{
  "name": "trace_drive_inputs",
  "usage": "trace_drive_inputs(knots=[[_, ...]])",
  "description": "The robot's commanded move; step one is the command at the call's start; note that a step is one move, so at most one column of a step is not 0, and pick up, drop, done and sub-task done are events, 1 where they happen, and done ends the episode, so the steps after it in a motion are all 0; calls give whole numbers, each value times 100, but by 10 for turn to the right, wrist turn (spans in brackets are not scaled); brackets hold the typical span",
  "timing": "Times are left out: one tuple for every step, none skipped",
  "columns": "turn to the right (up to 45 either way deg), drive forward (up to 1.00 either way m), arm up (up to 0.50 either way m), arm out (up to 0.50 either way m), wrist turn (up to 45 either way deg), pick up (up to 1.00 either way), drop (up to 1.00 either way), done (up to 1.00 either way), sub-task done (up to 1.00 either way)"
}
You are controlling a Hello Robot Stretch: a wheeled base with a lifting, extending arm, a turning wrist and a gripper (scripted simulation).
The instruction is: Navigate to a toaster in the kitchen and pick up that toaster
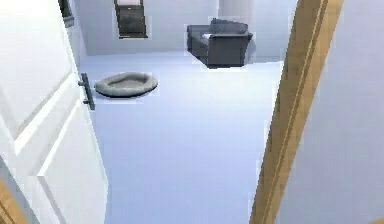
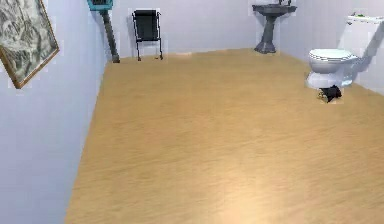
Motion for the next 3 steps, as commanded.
trace_drive_inputs(knots=[[-90,0,0,0,0,0,0,0,0],[0,35,0,0,0,0,0,0,0],[-60,0,0,0,0,0,0,0,0]])
